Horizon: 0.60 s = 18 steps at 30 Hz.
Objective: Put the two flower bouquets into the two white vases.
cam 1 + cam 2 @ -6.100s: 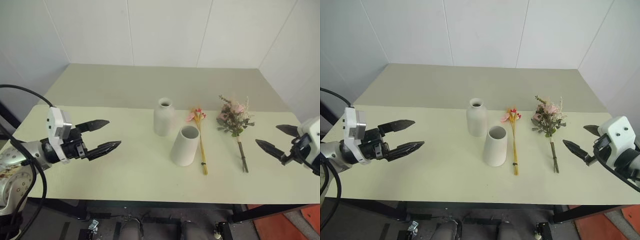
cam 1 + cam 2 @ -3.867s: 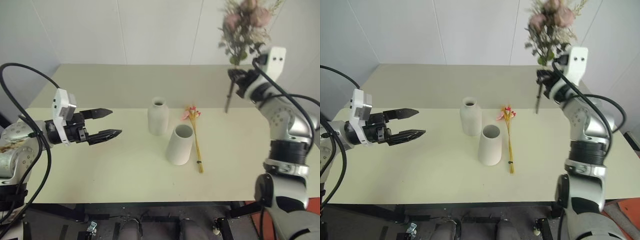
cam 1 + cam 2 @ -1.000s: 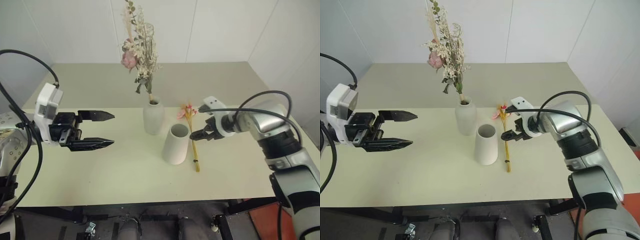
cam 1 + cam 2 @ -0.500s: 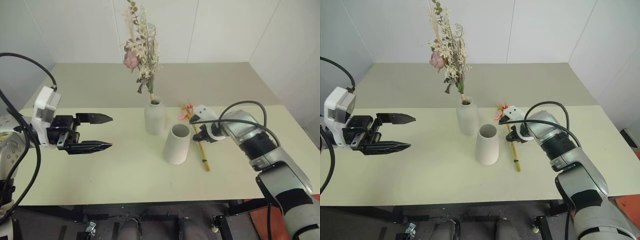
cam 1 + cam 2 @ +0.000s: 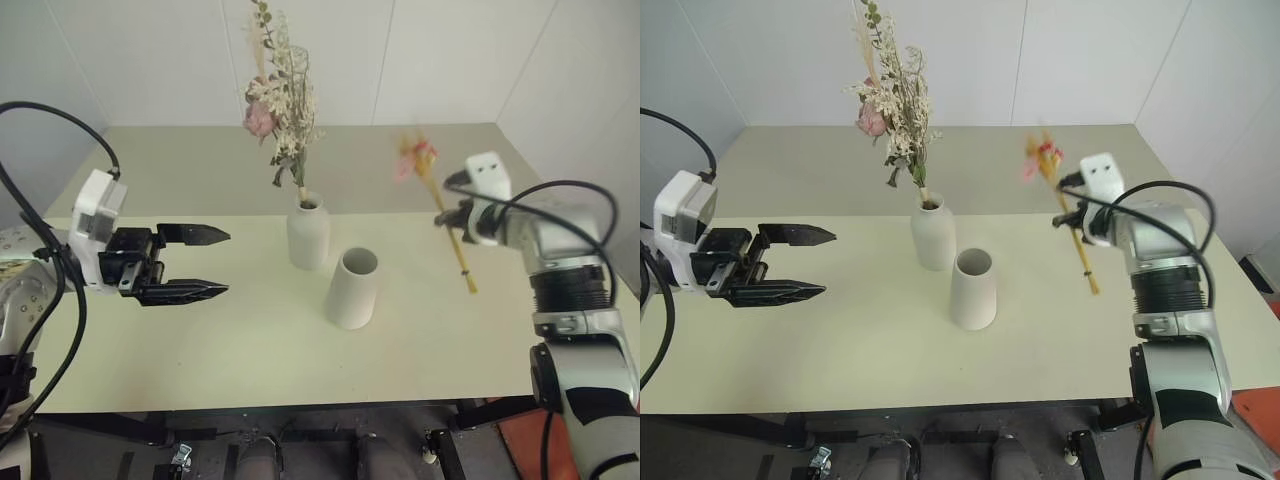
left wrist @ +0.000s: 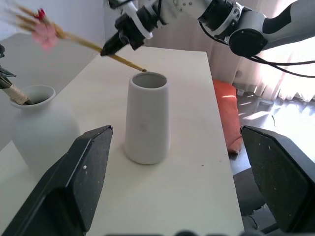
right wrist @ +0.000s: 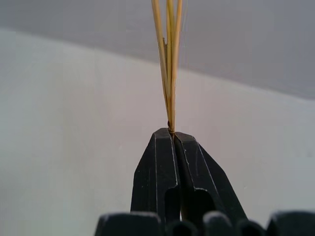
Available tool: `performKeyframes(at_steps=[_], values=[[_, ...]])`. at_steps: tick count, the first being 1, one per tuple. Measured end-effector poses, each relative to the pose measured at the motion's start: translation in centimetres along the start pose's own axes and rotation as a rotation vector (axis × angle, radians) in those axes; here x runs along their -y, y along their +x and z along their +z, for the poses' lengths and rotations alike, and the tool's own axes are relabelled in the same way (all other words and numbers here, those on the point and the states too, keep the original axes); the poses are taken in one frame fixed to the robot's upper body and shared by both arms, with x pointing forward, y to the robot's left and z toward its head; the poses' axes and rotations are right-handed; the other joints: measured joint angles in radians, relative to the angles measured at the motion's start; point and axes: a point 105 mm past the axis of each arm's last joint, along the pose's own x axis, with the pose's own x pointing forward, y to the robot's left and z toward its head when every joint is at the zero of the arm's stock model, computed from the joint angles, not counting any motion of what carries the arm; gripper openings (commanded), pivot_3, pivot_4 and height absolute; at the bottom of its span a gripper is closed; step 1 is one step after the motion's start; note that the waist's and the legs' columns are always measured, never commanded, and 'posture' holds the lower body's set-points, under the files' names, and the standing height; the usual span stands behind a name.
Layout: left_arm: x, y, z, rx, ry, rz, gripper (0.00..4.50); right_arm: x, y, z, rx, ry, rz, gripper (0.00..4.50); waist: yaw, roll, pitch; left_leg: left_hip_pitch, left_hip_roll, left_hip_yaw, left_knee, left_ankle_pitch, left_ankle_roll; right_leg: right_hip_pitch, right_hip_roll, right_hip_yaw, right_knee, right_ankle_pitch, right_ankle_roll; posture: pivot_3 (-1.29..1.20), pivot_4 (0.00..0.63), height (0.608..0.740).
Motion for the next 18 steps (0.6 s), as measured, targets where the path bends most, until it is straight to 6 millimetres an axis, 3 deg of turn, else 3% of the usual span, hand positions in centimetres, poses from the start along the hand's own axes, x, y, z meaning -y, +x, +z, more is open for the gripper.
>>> performKeyframes(at_steps=[4,7,10,14,18], values=[[0.0,-0.1,0.0,0.003,-0.005,-0.005,4.5,-1.7,-2.6,4.9,0.334,0.157,0.118,0.01,-0.002,0.0,0.0,0.001,0.0,0.0,0.0,0.0,0.0,0.0,0.0,0.0,0.001,0.0,0.0,0.0,0.15,0.74],[-0.2,-0.1,0.2,0.01,-0.007,-0.006,4.5,-3.4,-4.5,7.1,0.491,0.209,0.235,0.01,0.0,0.0,0.0,0.001,0.0,0.0,0.0,0.0,0.0,0.001,0.0,0.0,0.001,0.0,0.0,0.0,0.15,0.74],[-0.1,-0.3,0.5,0.009,0.0,-0.019,4.5,-6.8,-6.6,8.8,0.62,0.237,0.415,0.01,-0.002,0.0,0.0,0.001,0.001,0.0,0.0,0.0,0.0,0.001,0.0,0.0,0.001,0.0,0.0,0.0,0.15,0.74],[-0.1,-0.4,0.4,0.012,-0.003,-0.024,4.5,-9.0,-8.1,9.5,0.686,0.26,0.527,0.01,0.0,0.0,0.0,0.001,0.001,0.0,0.0,0.0,0.0,0.001,0.0,0.0,0.001,0.0,0.0,0.0,0.15,0.74],[-0.1,-0.5,0.5,0.015,0.0,-0.021,4.5,-10.4,-7.7,7.7,0.641,0.278,0.561,0.01,0.002,0.0,0.0,0.001,0.001,0.0,0.001,0.0,0.0,0.001,0.0,0.0,0.001,0.0,0.0,0.0,0.15,0.74]])
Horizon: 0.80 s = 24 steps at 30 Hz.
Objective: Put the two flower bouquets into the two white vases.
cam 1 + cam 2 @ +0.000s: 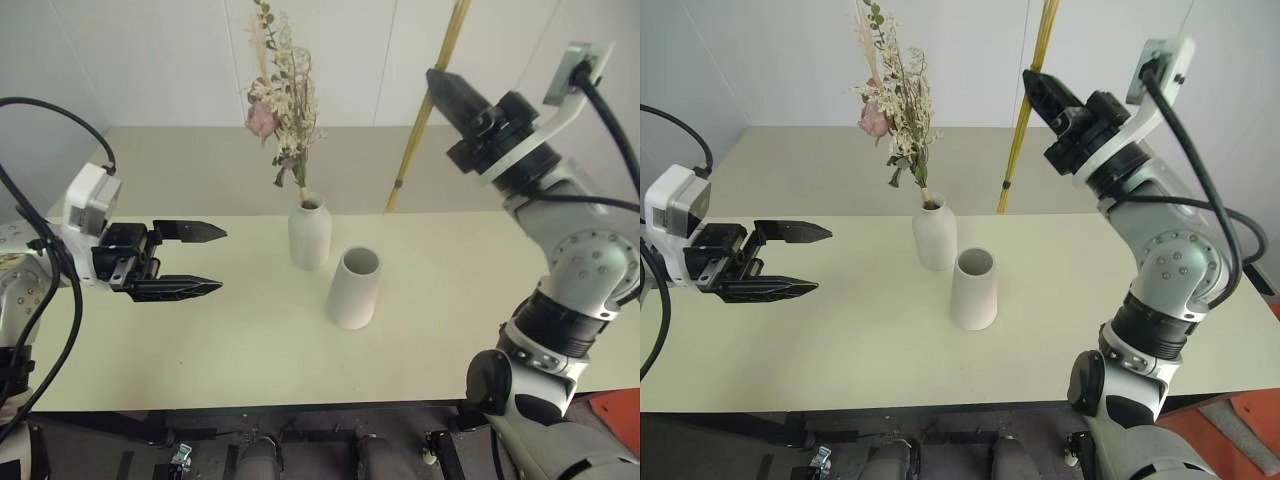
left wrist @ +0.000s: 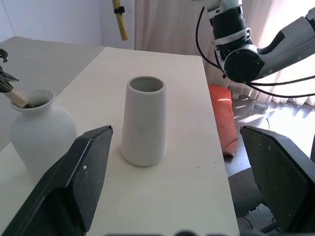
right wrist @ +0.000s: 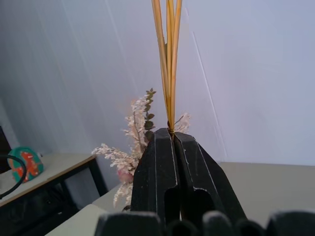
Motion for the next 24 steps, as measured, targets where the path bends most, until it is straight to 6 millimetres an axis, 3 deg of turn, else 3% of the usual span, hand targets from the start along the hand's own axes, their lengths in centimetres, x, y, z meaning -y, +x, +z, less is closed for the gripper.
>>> performKeyframes(at_steps=[3,12,17,20,24], values=[[0.0,0.0,0.1,0.002,0.003,0.005,4.5,-0.5,-0.5,-2.4,-0.056,0.033,0.009,0.01,-0.001,0.0,0.0,0.0,0.0,0.0,0.0,0.0,0.0,0.0,0.0,0.0,0.0,0.0,0.0,0.0,0.15,0.74],[-0.1,0.1,0.2,0.001,0.009,0.019,4.5,-1.6,-1.4,-4.3,-0.093,0.02,0.045,0.01,-0.001,0.0,0.0,0.0,0.0,0.0,0.0,0.0,0.0,0.0,0.0,0.0,0.0,0.0,0.0,0.0,0.15,0.74],[-0.1,0.1,0.2,0.001,0.01,0.02,4.5,-1.9,-2.0,-6.3,-0.102,-0.024,0.05,0.01,-0.002,0.0,0.0,0.0,0.0,0.0,0.0,0.0,0.0,0.0,0.0,0.0,0.0,0.0,0.0,0.0,0.15,0.74],[-0.1,0.1,0.1,0.0,0.01,0.019,4.5,-1.9,-2.6,-7.8,-0.121,-0.029,0.048,0.74,-0.001,0.0,0.0,0.0,0.0,0.0,0.0,0.0,0.0,0.0,0.0,0.0,0.0,0.0,0.0,0.0,0.15,0.74],[0.0,0.2,0.2,-0.001,0.014,0.018,4.5,-2.3,-3.7,-9.1,-0.158,-0.048,0.086,2.1,-0.001,0.0,0.0,0.0,0.0,0.0,0.0,0.0,0.0,0.0,0.0,0.0,0.0,0.0,0.0,0.0,0.15,0.74]])
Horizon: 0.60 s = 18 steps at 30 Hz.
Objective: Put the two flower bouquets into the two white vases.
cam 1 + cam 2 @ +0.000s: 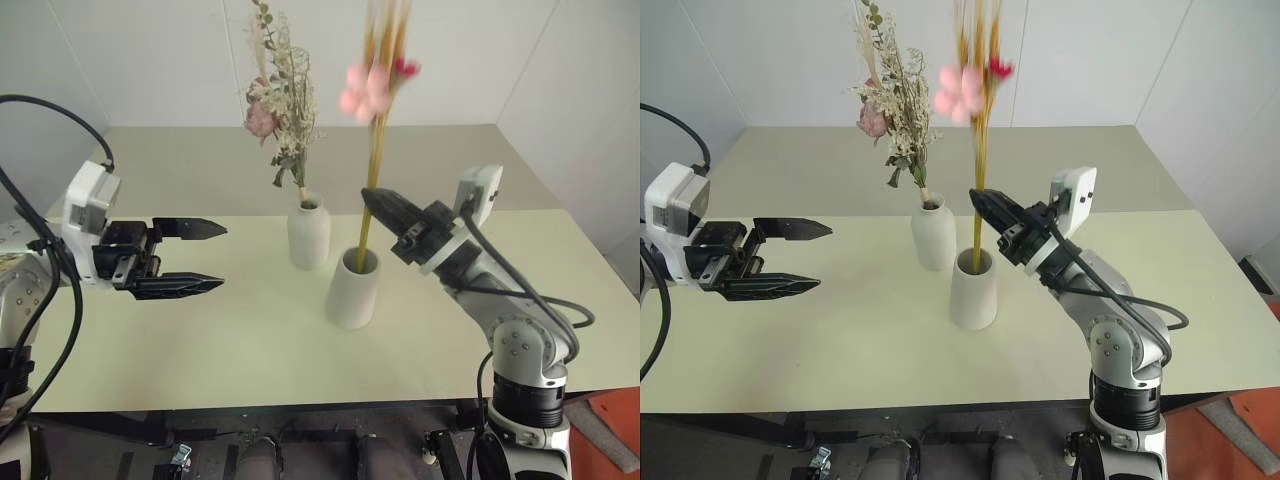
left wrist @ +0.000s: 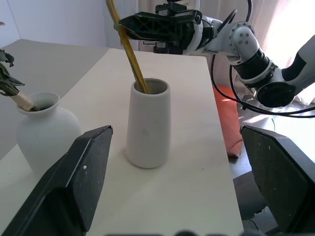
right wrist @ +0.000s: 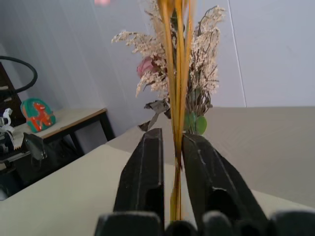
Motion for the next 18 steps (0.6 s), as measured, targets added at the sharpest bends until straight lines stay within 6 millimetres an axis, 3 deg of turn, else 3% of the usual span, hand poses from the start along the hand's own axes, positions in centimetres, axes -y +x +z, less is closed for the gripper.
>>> performKeyframes(at_steps=[7,11,18], values=[[0.0,0.0,0.0,0.001,0.007,0.001,4.5,0.6,-3.7,0.1,-0.093,-0.061,0.074,4.48,0.007,0.0,0.0,0.0,0.0,0.0,0.001,0.0,0.0,0.001,0.0,0.0,-0.001,-0.002,0.003,0.0,0.15,0.74],[0.0,0.0,0.1,0.002,0.011,0.004,4.5,1.6,-6.0,1.2,-0.192,-0.132,0.114,4.48,0.01,0.0,0.0,0.002,0.0,0.0,0.001,0.0,0.0,0.002,0.0,0.0,-0.001,-0.003,0.005,0.0,0.15,0.74],[-0.1,-0.6,0.2,0.008,0.017,0.035,4.5,6.3,-10.3,3.0,-0.386,-0.23,0.003,4.48,0.014,-0.001,0.0,0.002,0.0,0.002,0.001,0.0,0.0,0.002,0.0,0.001,-0.001,-0.003,0.006,0.0,0.15,0.74]])
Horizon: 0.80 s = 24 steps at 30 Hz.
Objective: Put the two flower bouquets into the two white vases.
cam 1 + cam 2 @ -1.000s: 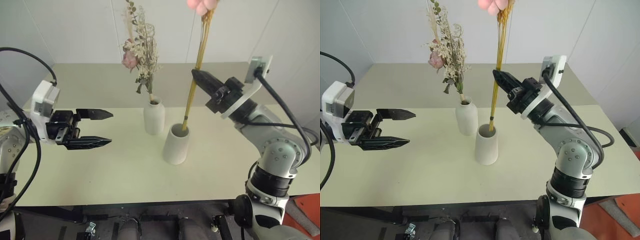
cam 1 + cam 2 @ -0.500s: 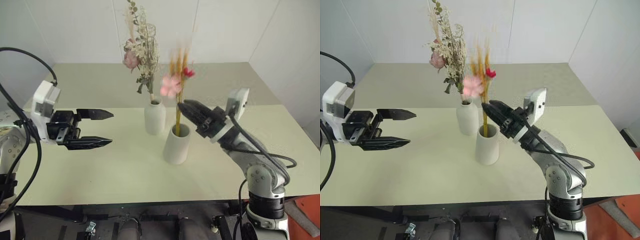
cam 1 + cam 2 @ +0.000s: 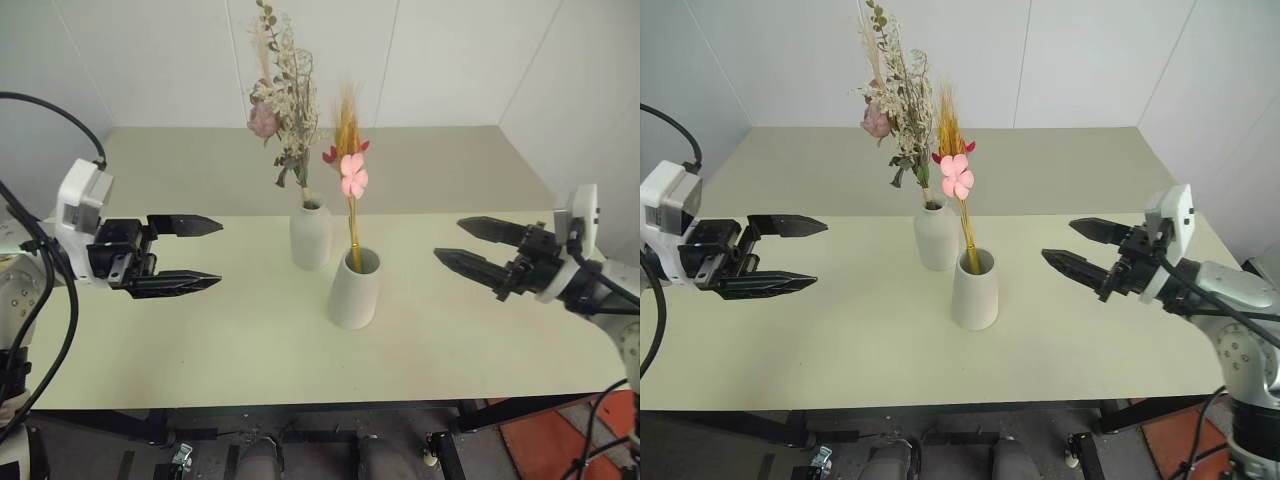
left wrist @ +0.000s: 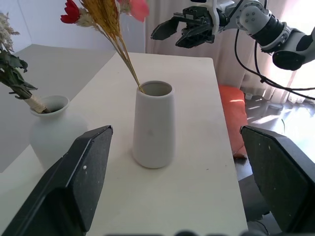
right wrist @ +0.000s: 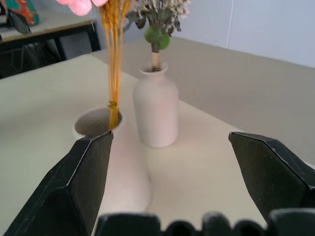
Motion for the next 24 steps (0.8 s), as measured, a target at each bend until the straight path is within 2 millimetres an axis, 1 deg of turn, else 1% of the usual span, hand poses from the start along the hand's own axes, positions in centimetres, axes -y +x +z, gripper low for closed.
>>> performKeyframes(at_steps=[2,5,9,13,24], values=[[0.0,-0.1,-0.2,-0.001,-0.008,0.004,4.5,1.0,-1.1,0.1,-0.036,-0.022,-0.026,4.48,0.002,0.0,0.0,0.0,0.0,0.0,0.0,0.0,0.0,0.0,0.0,0.0,0.0,0.0,0.0,0.0,0.15,0.74],[0.0,-0.5,-0.2,-0.005,-0.011,0.025,4.5,1.9,-2.9,-0.1,-0.109,-0.058,-0.037,4.48,0.006,0.0,0.0,0.0,0.0,0.001,0.0,0.0,0.0,0.0,0.0,0.0,0.0,0.0,0.0,0.0,0.15,0.74],[-0.1,-0.8,0.0,-0.002,-0.001,0.046,4.5,2.0,-4.0,-0.5,-0.172,-0.08,-0.008,4.48,0.007,0.0,0.0,0.002,0.0,0.001,0.0,0.0,0.0,0.001,0.0,0.001,0.0,0.0,0.0,0.0,0.15,0.74],[-0.1,-0.8,0.0,-0.002,-0.001,0.051,4.5,2.0,-4.7,-0.5,-0.204,-0.089,0.018,4.48,0.008,0.0,0.0,0.003,0.0,0.002,0.0,0.0,0.0,0.001,0.0,0.001,0.0,0.0,0.0,0.0,0.15,0.74],[-0.2,-0.7,0.1,0.0,0.013,0.052,4.5,2.0,-5.0,-0.5,-0.212,-0.109,0.033,4.48,0.01,0.0,0.0,0.002,0.0,0.002,0.0,0.0,0.0,0.001,0.0,0.001,0.0,0.0,0.0,0.0,0.15,0.74]])
